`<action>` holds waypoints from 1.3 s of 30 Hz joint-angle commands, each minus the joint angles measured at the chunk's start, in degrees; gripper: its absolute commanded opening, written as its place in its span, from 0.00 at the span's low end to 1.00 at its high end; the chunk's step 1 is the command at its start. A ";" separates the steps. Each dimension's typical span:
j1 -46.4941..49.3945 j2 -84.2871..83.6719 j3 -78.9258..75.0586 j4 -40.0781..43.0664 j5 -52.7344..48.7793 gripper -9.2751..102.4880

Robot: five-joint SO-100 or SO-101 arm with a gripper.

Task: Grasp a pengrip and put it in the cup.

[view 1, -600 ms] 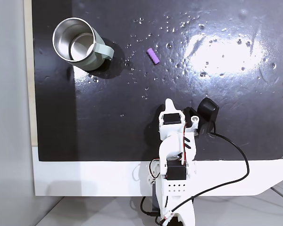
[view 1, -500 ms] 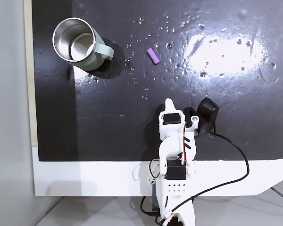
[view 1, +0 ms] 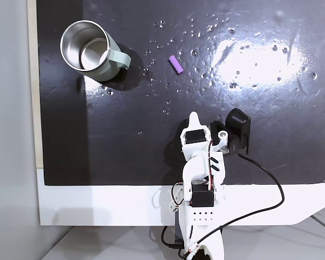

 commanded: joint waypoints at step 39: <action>-1.76 -101.34 -79.28 -1.67 -84.29 0.10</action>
